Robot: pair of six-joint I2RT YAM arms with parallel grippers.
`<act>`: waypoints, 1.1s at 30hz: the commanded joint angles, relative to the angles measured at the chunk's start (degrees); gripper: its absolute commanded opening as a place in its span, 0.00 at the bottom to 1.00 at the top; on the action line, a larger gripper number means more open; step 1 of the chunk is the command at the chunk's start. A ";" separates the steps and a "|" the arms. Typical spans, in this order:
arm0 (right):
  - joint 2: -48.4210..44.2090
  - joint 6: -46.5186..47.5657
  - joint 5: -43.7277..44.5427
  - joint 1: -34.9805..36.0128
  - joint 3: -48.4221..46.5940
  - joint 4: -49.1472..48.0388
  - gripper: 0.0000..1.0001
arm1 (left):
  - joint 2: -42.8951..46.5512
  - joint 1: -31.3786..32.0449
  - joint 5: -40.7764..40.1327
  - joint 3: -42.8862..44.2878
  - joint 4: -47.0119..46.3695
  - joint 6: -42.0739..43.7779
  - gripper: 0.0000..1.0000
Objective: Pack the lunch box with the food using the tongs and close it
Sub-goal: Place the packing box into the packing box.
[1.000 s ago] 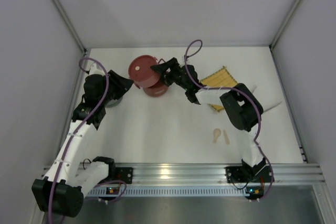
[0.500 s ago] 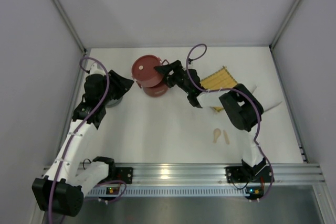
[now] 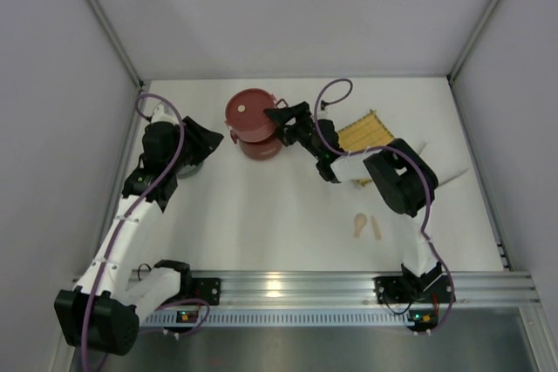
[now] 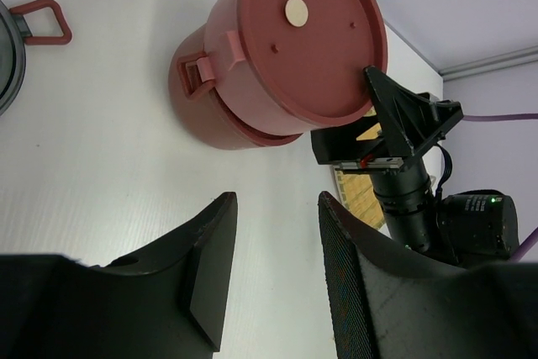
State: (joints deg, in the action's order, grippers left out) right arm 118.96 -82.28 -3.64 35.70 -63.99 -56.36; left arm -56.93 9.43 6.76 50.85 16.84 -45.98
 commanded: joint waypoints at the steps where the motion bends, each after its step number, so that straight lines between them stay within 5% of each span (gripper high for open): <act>1: 0.48 -3.23 2.50 -0.90 -0.88 -16.50 0.00 | -0.20 0.06 0.09 2.24 -0.93 1.24 0.49; 20: -0.48 -2.01 3.29 -0.90 2.11 -15.80 0.00 | -1.08 0.06 0.44 1.80 -1.64 1.33 0.49; 33: -4.70 2.65 1.88 -0.55 1.67 -2.20 0.27 | -1.61 0.06 0.53 1.71 -1.72 1.33 0.48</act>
State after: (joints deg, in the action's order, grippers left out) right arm 118.93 -82.67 -1.78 35.40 -61.06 -59.44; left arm -58.35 9.43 6.81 50.92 16.78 -45.25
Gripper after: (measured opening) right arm 0.702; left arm 0.486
